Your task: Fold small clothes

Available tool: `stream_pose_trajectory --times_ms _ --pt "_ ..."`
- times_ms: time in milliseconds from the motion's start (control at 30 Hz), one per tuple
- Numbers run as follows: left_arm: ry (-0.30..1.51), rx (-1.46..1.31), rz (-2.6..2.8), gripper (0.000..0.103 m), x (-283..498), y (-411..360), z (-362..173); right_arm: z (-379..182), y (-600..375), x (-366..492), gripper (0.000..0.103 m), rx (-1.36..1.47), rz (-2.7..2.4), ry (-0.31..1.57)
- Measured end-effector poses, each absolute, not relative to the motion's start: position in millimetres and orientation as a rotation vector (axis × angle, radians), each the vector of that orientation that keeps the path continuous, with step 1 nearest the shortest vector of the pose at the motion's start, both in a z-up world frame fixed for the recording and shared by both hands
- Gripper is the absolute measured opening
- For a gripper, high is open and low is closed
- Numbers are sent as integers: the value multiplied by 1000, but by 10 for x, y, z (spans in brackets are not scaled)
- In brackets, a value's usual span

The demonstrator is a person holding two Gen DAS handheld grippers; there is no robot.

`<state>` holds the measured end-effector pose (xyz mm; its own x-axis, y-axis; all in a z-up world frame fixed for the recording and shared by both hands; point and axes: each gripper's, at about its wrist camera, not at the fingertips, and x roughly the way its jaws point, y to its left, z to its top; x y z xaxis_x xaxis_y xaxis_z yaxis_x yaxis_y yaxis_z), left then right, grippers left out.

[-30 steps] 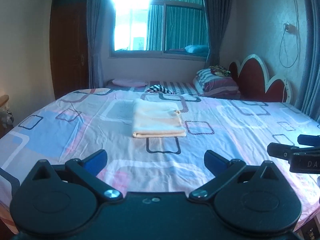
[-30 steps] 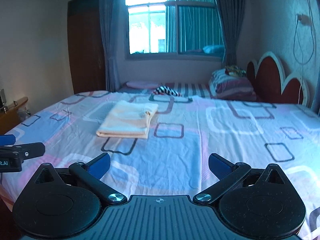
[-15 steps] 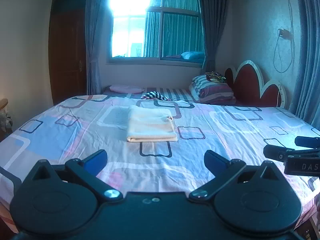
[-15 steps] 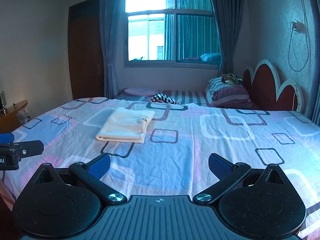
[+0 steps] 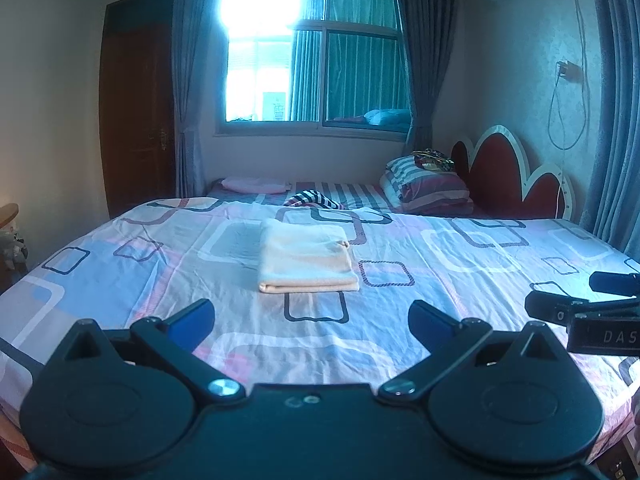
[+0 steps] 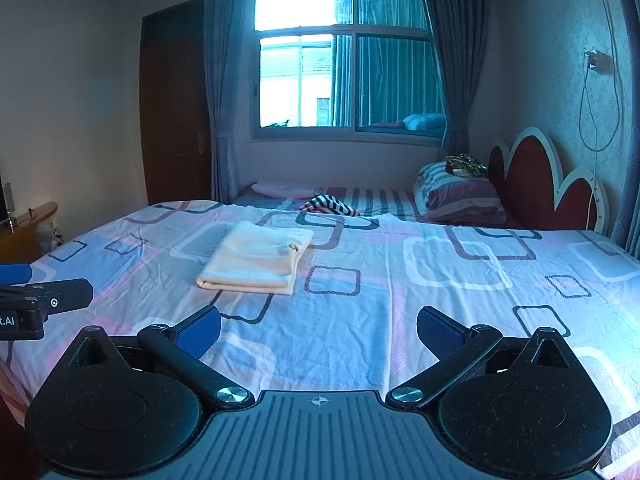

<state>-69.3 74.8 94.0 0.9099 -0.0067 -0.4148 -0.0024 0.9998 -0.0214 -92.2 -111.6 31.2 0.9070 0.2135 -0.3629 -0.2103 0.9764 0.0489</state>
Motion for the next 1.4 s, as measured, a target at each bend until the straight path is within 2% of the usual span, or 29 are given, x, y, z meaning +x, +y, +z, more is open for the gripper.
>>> stream_pose_trajectory --times_ms 1400 --pt "412 -18 7 102 -683 736 960 364 -1121 -895 103 -10 247 361"
